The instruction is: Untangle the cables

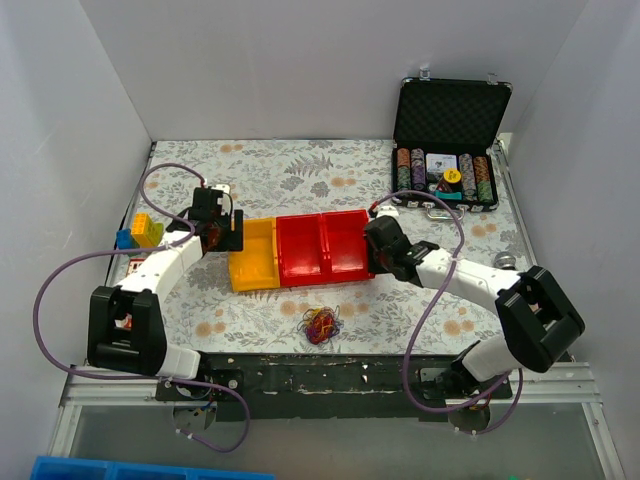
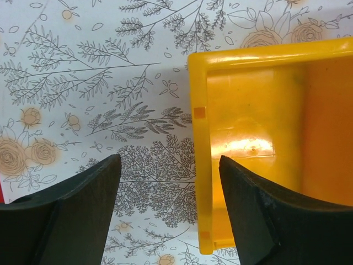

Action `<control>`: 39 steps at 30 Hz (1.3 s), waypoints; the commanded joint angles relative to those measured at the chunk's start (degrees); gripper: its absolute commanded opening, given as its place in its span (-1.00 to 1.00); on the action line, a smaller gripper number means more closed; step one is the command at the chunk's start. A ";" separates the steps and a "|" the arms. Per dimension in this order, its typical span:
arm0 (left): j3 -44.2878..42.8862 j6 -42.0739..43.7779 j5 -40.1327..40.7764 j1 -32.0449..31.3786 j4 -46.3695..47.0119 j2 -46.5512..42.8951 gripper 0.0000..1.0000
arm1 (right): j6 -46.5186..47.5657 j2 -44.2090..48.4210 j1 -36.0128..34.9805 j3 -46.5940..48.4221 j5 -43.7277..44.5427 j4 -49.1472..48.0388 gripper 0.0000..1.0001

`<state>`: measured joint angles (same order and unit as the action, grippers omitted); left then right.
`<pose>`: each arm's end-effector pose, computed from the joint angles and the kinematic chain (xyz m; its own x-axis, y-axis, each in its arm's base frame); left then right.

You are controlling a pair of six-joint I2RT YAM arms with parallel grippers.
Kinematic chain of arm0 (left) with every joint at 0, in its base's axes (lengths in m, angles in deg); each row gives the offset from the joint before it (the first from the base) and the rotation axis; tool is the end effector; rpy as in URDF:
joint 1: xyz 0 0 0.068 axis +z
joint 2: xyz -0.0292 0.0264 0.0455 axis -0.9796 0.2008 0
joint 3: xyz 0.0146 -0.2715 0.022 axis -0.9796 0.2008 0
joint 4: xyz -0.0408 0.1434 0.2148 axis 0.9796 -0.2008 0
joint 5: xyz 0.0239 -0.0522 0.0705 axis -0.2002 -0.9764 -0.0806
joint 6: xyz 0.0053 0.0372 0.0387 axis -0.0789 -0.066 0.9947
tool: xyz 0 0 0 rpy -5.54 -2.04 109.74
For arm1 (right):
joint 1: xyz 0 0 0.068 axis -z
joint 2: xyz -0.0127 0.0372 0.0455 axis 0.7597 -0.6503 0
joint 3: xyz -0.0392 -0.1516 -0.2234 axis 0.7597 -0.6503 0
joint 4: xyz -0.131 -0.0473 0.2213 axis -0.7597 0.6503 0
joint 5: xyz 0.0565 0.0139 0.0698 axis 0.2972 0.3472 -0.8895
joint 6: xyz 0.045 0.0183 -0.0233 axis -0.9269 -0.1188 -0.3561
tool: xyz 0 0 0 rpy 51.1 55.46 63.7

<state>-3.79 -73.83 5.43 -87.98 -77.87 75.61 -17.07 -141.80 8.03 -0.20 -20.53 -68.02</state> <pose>0.2808 -0.0416 0.2256 -0.6469 -0.5669 -0.5100 -0.4905 0.8214 -0.2909 0.2308 0.1886 0.1977 -0.7002 -0.0349 -0.7131 -0.1630 0.9802 0.1121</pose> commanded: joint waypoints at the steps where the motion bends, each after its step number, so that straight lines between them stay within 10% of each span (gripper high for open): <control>1: 0.00 0.53 -4.09 -0.19 0.17 -2.24 0.40 | -2.22 2.97 -0.78 -0.09 2.19 -1.37 -0.29; 6: -4.74 1.76 -9.00 -0.19 -2.98 -8.03 0.77 | -1.26 5.16 -1.13 5.17 4.56 2.58 0.39; 9: -7.73 6.05 -19.97 -0.19 -6.14 -11.90 0.96 | -0.03 8.85 -1.83 7.46 3.96 3.11 0.43; 16: -9.95 16.78 -45.83 -2.12 -16.61 -18.06 0.73 | -1.86 13.34 -13.50 6.16 0.35 4.79 0.33; 23: -1.95 16.97 -38.02 -19.16 -14.07 -18.94 0.68 | -9.68 13.17 -25.30 -4.48 -3.34 -0.30 0.26; 39: 8.61 9.59 -33.99 -34.47 1.04 -9.64 0.55 | -17.51 19.49 -25.83 -18.37 -3.78 -8.30 0.08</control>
<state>2.88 -61.13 -31.66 -120.85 -82.14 63.52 -32.04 -124.67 -17.72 -16.28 -24.42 -71.98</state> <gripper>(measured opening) 0.792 0.549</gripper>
